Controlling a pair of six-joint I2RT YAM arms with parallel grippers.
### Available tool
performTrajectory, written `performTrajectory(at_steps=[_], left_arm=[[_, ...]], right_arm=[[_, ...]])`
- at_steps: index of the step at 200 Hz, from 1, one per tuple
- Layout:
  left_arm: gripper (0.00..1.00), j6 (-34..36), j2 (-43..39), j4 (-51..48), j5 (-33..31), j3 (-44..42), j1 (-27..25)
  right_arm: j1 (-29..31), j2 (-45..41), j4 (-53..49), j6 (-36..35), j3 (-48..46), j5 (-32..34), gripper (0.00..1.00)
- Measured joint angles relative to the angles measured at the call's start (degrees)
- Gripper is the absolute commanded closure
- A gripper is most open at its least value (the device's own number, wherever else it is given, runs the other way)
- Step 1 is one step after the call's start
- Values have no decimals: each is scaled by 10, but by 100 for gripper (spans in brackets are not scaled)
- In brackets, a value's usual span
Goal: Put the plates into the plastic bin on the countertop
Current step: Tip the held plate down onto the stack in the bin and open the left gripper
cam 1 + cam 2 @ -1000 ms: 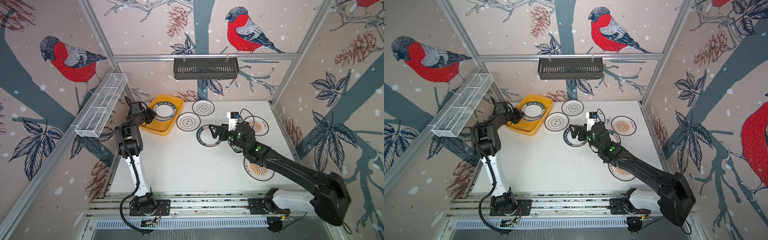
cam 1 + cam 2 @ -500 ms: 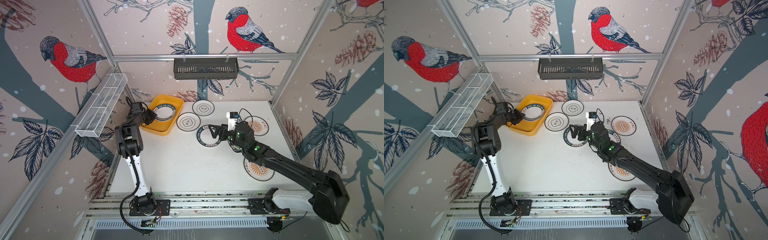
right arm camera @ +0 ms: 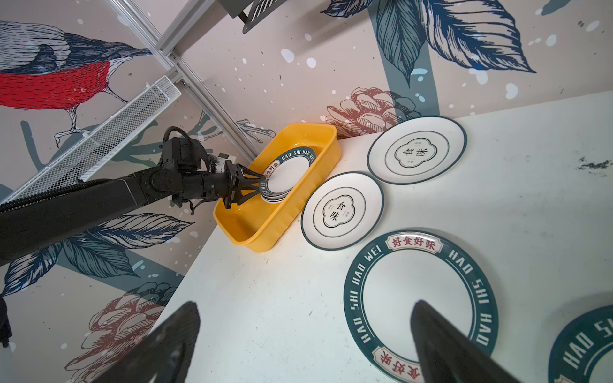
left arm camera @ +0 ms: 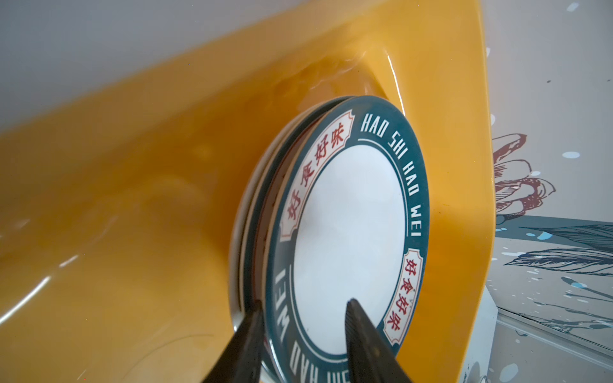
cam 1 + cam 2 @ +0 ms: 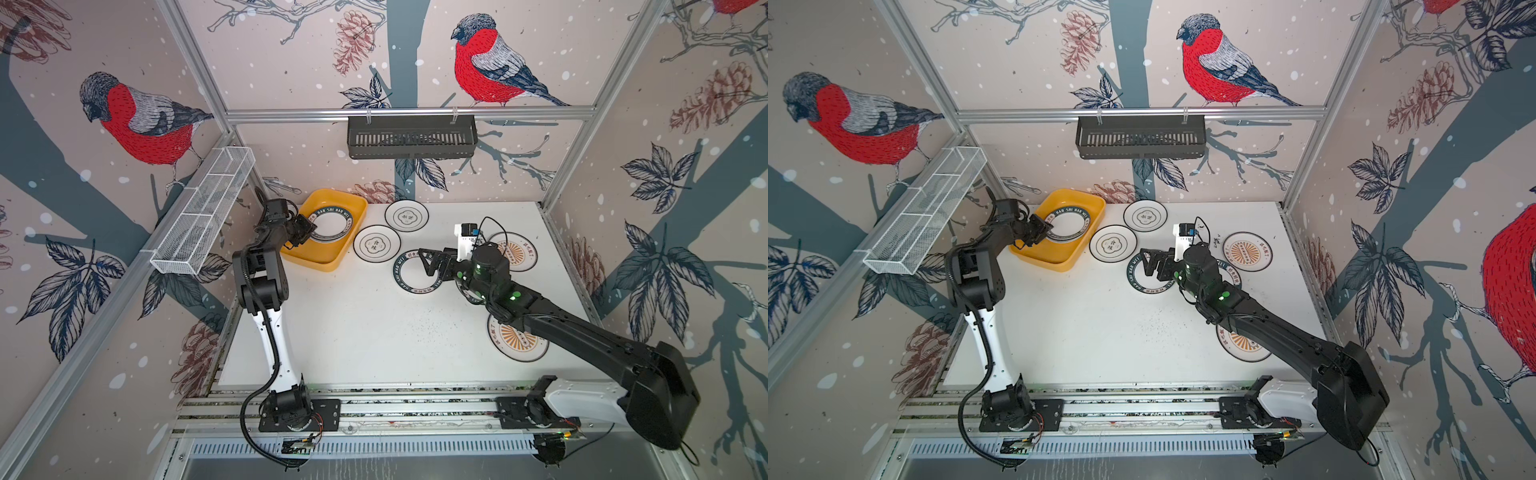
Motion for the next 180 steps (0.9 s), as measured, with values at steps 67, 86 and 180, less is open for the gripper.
performTrajectory(at_steps=[67,86,180], left_arm=[[51,35,1,-34,-20,12,-4],[47,43,-2,-44,-28,14,-5],[39,99,-7,-106,-84,51,-13]], right_arm=[[-3,1,0,0,0,-10,0],[-4,1,3,0,-2,-15,0],[-9,-7,13,0,-19,-19,0]])
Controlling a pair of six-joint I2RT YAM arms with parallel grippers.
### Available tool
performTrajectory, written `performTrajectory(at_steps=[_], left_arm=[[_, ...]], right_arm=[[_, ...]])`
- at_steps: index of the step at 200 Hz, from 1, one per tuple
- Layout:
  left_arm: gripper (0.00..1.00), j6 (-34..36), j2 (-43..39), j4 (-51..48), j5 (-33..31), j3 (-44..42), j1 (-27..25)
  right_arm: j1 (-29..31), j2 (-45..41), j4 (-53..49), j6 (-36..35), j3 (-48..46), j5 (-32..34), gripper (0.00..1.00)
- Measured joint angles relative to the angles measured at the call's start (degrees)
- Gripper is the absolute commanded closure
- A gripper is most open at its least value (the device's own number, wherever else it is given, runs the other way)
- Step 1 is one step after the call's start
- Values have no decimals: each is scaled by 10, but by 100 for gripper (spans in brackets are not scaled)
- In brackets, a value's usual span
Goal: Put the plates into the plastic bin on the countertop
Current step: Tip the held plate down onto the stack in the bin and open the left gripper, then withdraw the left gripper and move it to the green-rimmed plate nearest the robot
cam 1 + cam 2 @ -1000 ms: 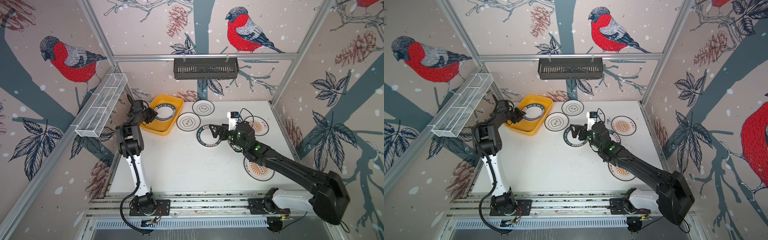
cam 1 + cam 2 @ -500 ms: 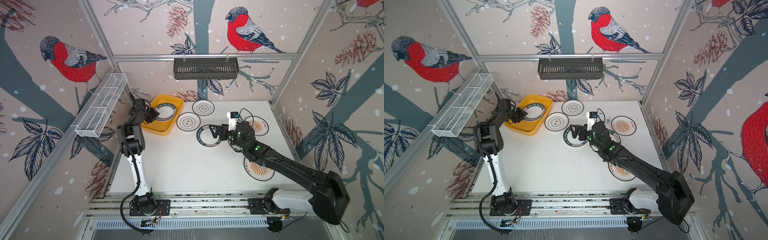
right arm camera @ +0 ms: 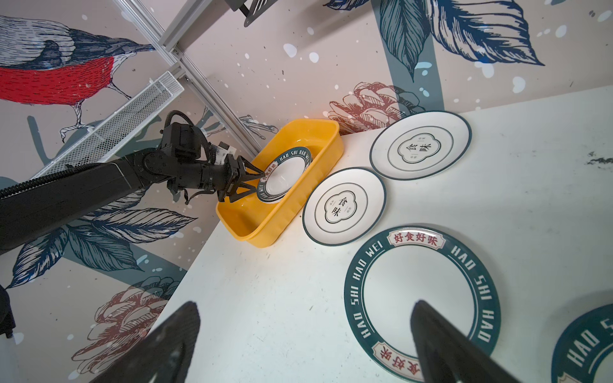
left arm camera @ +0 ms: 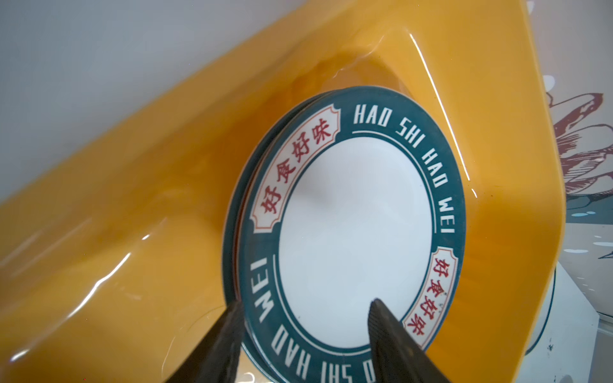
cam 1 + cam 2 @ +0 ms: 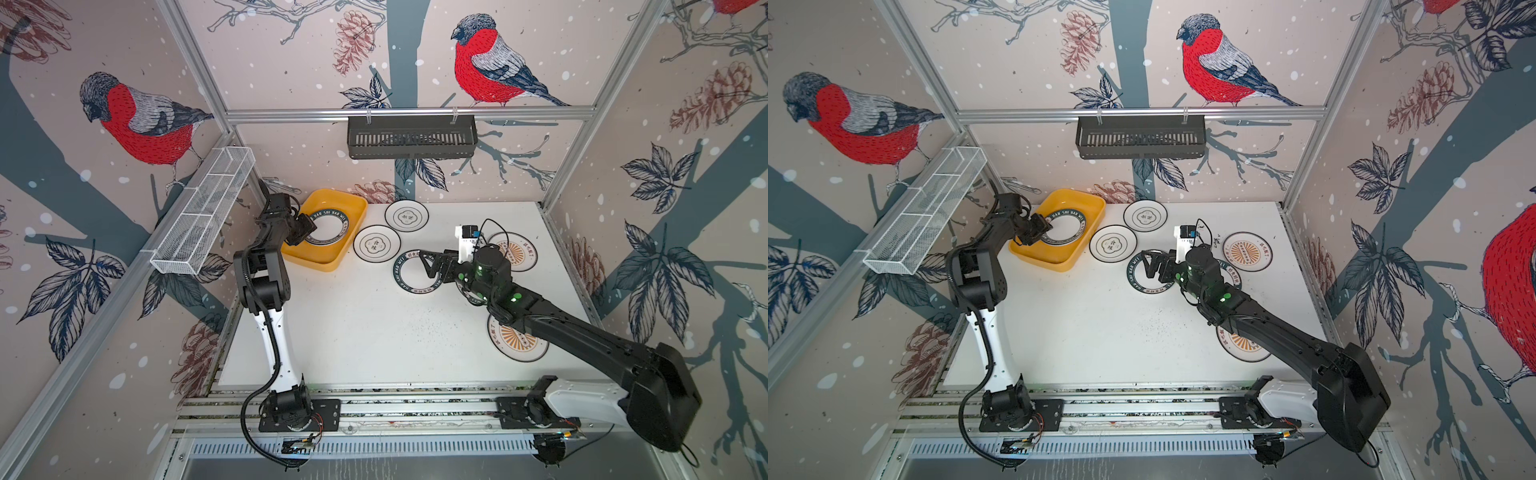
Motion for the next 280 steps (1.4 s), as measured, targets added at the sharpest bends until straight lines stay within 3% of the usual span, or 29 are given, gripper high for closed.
performTrajectory(at_steps=[45,80,116,132,192,238,280], left_arm=[[38,14,-4,-15,-17,4,-5],[31,15,-44,-13,-41,-16,-7],[22,17,-153,42,-47,-122,-17],[4,17,-210,76,-53,-177,-22],[4,-9,-415,201,-13,-422,-40],[4,-74,-581,305,-1,-630,-146],[4,-142,-661,376,-52,-747,-259]], right_arm=[[-3,-9,1,0,-9,0,0],[-5,-18,2,0,-15,0,0],[-6,-29,2,0,-21,0,0],[-8,-33,2,0,-23,0,0],[-16,-49,0,-13,-26,-3,0],[-31,-76,-20,-24,-28,-4,0],[-43,-122,-47,-35,-44,3,0]])
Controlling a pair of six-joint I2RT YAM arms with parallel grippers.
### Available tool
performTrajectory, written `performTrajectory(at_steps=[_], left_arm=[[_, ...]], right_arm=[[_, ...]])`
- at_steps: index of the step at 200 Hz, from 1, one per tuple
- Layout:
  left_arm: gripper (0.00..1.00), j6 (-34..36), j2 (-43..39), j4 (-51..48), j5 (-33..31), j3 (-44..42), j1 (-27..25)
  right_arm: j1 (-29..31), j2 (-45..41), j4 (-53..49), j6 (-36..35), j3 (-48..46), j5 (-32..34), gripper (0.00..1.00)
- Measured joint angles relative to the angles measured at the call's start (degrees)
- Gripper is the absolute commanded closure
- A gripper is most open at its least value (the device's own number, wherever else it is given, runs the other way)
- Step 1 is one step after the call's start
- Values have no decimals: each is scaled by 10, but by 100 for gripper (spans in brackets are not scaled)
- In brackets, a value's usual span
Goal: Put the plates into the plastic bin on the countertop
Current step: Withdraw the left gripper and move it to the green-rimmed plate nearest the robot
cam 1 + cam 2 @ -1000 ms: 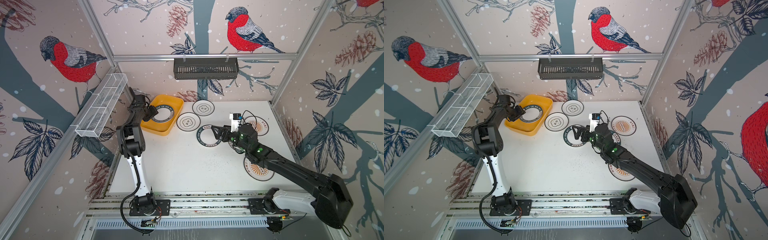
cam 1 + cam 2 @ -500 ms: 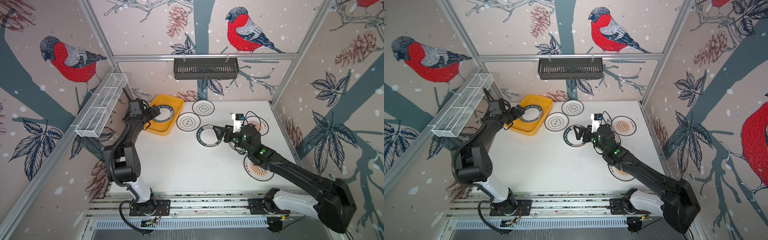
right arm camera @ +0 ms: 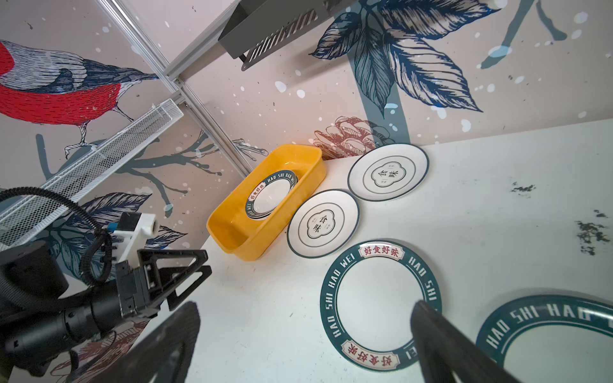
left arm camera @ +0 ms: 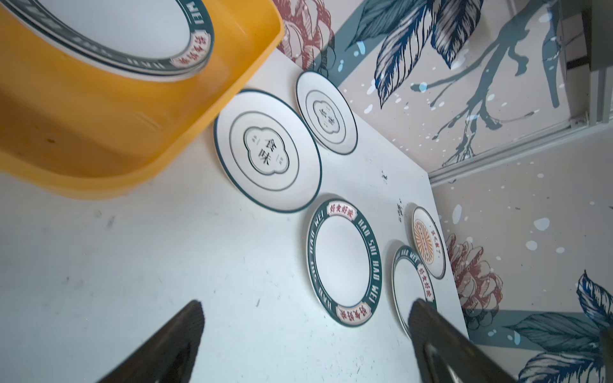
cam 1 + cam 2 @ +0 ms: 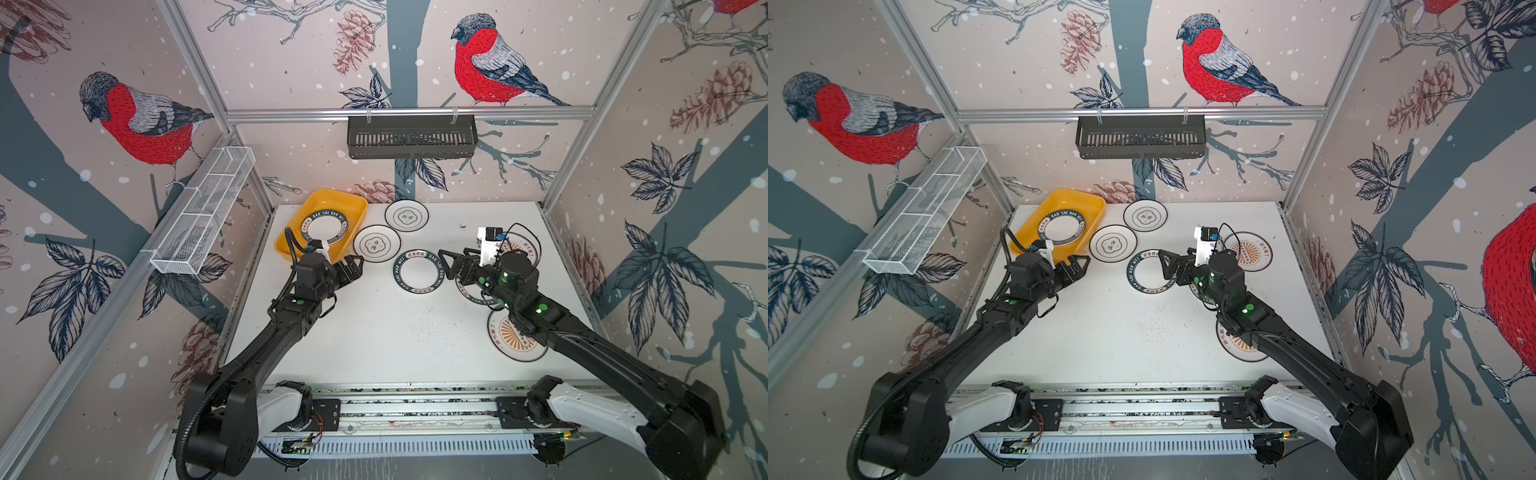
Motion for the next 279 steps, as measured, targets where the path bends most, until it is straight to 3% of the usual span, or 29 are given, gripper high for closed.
performTrajectory(at_steps=[32,85,138,188,279], left_arm=[[5,-25,18,47,-24,-21,-55],[9,-54,142,120,-2,-12,-106],[14,-60,271,153,42,49,-113],[24,-60,374,154,73,126,-113],[40,-97,461,167,96,187,-113]], right_arm=[[-11,-32,-26,-7,-17,9,0],[-42,-65,-47,-6,-35,30,0],[-87,-56,-60,27,-42,55,0],[-96,-55,-75,40,-40,59,0],[-98,-66,-84,68,-50,92,0]])
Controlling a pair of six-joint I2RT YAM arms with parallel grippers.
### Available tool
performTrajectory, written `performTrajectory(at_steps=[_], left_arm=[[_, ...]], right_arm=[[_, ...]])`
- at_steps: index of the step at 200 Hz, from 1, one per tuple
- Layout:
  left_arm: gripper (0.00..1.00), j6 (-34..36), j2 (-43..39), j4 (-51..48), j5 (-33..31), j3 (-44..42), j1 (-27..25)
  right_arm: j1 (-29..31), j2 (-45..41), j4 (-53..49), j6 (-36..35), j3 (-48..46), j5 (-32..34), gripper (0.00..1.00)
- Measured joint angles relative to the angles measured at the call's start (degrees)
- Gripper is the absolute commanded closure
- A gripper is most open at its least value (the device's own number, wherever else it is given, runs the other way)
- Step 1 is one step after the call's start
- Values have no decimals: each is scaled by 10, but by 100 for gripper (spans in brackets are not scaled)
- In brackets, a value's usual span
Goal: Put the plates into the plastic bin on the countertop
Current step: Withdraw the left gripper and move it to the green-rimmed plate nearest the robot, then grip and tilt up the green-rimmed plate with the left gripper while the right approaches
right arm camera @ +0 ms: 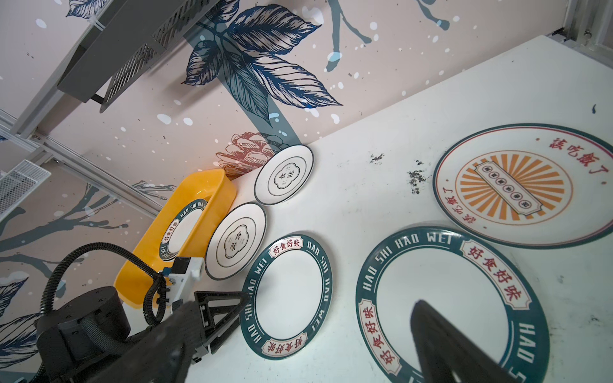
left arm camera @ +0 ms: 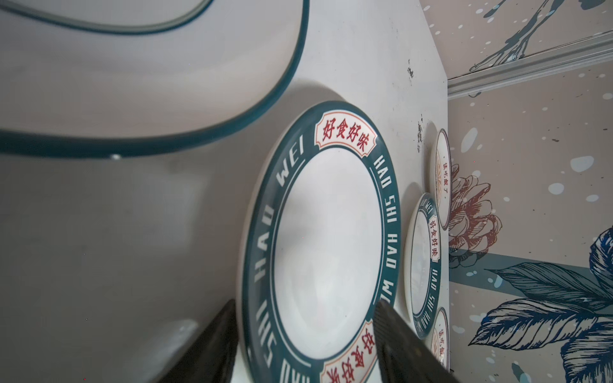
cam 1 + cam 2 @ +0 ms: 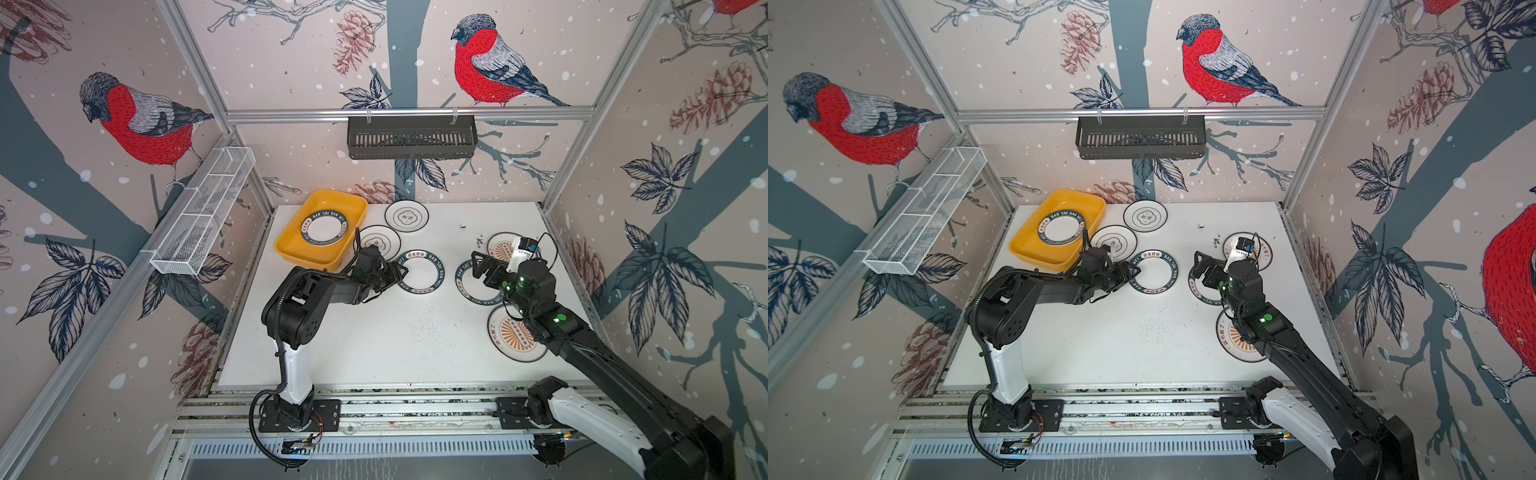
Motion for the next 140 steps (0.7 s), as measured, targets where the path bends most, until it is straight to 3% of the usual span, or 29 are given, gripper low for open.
performTrajectory(at_steps=[77,140], left_arm=[[82,-26,18,-4,-16,4,4],[100,-49,-4,1,-19,-16,3]], right_arm=[[1,-20,-6,13,-4,35,0],[2,-47,-26,14,-7,45,0]])
